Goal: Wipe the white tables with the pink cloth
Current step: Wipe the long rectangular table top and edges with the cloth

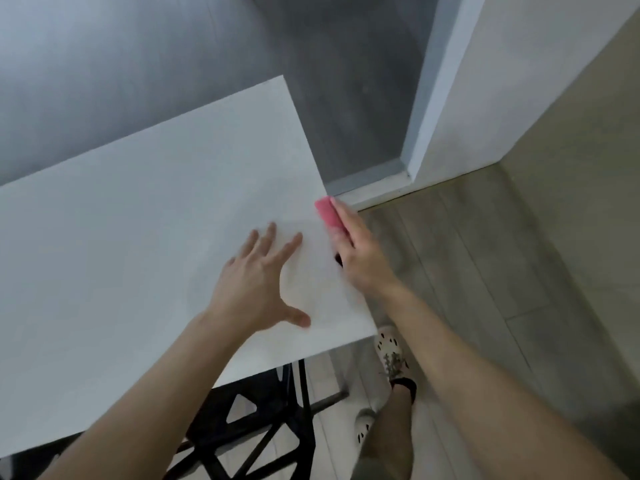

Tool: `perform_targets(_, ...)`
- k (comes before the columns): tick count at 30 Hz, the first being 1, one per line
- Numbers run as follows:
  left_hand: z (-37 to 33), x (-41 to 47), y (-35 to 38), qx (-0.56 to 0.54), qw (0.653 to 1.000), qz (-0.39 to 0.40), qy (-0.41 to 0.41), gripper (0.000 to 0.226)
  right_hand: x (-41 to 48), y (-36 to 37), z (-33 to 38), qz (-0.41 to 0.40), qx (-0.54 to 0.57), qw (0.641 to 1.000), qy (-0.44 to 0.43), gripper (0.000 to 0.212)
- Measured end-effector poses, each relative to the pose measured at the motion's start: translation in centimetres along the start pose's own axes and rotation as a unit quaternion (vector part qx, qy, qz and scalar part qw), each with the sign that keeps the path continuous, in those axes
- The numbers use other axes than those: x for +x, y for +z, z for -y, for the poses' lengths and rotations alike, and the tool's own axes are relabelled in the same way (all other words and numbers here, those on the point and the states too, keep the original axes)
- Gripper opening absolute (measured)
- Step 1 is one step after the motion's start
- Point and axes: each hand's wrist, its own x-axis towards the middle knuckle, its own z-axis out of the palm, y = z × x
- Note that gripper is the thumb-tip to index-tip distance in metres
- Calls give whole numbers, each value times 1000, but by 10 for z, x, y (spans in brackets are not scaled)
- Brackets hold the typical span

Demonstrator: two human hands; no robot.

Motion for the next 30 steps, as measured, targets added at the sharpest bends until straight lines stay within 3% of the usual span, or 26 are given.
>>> perform_targets(3,-3,-2,9,-8,1000,10,-7,159,78,7,11,-17,10,1000,18,52)
perform_targets(5,-5,3,6,0,1000,16,-19,163,70,6,12,-10,17,1000,6,52)
perform_targets(12,-8,4,8,4,1000,3,-23,165,-160,-10,-24,11,28,999,16,56)
perform_targets(20,-7,3,10,-1,1000,7,-20,163,23,-6,7,28,-24,999,25,55)
perform_targets(23,-6,4,9,13,1000,6,-17,163,1,-2,3,20,-18,1000,12,54)
perform_targets(28,-6,5,12,10,1000,4,-21,165,-118,-6,-31,19,-5,1000,15,55)
perform_targets(30,-8,6,12,8,1000,5,-22,167,-102,-6,-27,19,-24,999,10,54)
